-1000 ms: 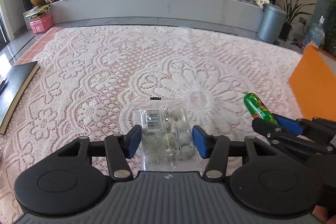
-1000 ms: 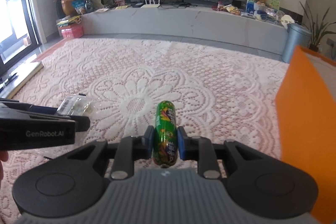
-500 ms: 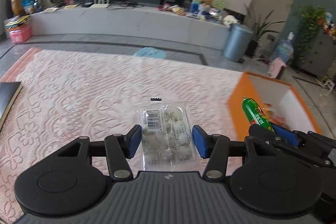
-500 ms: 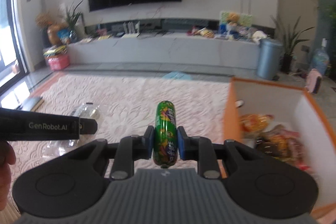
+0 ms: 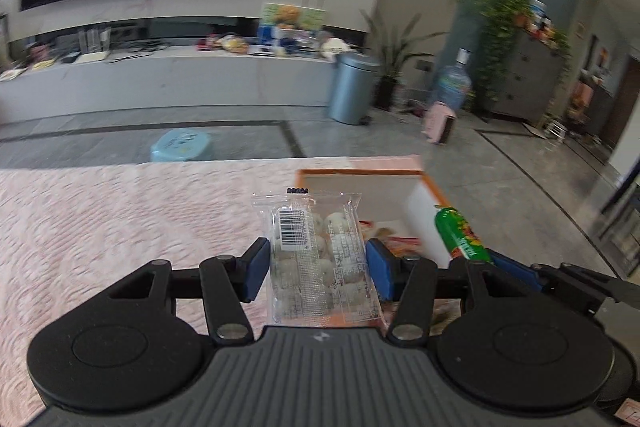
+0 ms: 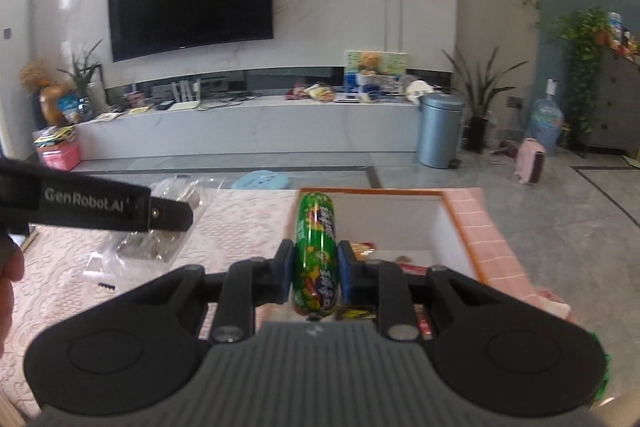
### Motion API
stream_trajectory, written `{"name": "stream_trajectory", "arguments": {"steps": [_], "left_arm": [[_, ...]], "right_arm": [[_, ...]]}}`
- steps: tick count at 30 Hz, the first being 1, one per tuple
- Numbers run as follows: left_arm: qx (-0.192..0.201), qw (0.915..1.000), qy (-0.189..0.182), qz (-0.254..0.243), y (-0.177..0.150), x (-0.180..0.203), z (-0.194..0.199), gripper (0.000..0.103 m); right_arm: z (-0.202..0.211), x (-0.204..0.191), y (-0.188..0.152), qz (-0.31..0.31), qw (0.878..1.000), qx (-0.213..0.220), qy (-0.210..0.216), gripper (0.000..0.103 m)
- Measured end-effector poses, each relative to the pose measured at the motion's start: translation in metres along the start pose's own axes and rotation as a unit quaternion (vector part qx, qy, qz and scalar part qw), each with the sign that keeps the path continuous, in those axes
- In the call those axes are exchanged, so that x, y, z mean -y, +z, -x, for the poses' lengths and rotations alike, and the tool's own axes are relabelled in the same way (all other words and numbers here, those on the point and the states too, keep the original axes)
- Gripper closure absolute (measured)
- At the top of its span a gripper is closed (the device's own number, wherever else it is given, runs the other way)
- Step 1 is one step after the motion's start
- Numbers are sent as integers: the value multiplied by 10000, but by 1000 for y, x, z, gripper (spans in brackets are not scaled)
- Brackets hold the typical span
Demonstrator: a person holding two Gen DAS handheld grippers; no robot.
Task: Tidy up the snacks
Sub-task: 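Carry the green sausage snack and clear egg packet with both tools over the box, then open the right tool releasing the sausage snack while the left tool releases the egg packet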
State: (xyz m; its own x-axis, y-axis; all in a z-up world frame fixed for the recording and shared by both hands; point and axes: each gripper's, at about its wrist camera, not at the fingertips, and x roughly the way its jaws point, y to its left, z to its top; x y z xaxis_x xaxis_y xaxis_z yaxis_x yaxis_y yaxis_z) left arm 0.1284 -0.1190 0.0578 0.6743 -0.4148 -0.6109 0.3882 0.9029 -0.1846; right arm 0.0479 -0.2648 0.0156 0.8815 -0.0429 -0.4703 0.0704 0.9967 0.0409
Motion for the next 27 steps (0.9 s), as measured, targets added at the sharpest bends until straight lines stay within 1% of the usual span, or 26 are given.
{"name": "stream_trajectory", "arguments": {"steps": [4,6,10,12,14,16,20,24,27], "left_arm": [[-155,9991,-292,-259,10,32,-23,43],[-337,9979,-451,-328,13,44,-38,43],[-745,9936,-729,-435,20,56,-71,43],[-934,9904,-892,-488,22,59,-88,43],[-1154,9876,-956,-474,20,58,-105,43],[-1319,9857,-903,-532,21,56,-122,43],[-1611,9804,-751,-847,16,58,-155,43],[-1816,9760,-534,-1078,10,56,-179,43],[-1918,9712,-395,-1360,8,56,-193,43]], "right_arm": [[1,34,3,-25,9999,-83,-146,83],[-2,51,4,-29,9996,-216,-158,83],[-20,87,4,-193,9977,-648,46,83],[-32,102,3,-267,9959,-865,82,83],[-46,114,0,-262,9936,-1091,94,83],[-60,121,-1,-200,9913,-1298,66,83],[-88,130,-1,-128,9868,-1611,48,83],[-115,129,-3,-22,9813,-1915,216,83],[-134,124,-1,33,9774,-2086,331,83]]}}
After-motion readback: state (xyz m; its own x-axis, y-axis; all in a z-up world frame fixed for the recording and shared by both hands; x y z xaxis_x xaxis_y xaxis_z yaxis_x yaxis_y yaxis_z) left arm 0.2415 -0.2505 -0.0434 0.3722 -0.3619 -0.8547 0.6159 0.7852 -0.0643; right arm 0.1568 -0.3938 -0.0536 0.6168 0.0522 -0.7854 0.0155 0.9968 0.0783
